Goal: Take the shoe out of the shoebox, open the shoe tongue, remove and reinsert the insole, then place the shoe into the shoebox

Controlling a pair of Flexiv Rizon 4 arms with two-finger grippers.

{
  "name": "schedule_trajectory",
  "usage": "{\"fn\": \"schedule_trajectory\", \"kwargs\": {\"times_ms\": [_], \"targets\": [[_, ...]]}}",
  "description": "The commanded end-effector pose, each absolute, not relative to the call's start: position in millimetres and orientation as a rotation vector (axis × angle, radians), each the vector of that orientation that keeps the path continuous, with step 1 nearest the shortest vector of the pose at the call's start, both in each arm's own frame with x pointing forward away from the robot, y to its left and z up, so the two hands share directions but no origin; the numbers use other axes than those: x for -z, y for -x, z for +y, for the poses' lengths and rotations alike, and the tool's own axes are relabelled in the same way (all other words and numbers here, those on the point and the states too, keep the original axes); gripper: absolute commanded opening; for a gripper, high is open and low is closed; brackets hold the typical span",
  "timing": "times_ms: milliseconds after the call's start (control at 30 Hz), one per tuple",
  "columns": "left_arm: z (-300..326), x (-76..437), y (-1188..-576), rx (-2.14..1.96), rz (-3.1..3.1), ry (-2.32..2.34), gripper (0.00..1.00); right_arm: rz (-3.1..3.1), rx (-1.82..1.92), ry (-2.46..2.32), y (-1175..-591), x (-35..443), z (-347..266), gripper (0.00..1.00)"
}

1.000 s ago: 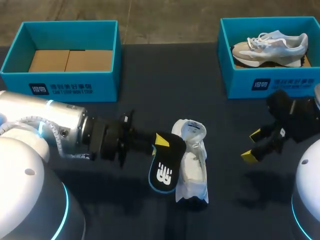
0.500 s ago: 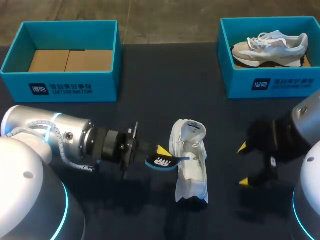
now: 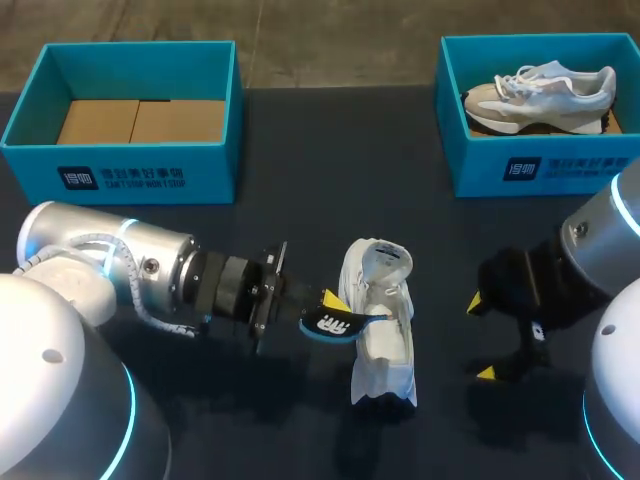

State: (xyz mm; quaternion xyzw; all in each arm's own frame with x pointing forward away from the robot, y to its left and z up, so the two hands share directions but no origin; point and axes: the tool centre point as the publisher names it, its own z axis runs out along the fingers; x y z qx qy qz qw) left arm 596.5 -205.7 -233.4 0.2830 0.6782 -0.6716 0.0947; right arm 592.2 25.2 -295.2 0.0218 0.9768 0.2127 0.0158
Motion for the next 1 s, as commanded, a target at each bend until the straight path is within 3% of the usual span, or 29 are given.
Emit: {"fn": "schedule_trajectory", "kwargs": {"times_ms": [33,533,1000], "targets": [[-219,247,-590,2.018,1.965,-0.820,0.00,3.049,-0.677,-0.083,-610,321,40,1.00],[-234,253,-583,2.046,1.916,-0.821,0.00,3.051,-0.708,-0.099,-622,359,56,1.00],[-238,260,-587,2.035,1.861,-0.813,0.00,3.051,-0.698,-0.159,-622,367,55,1.00]]}}
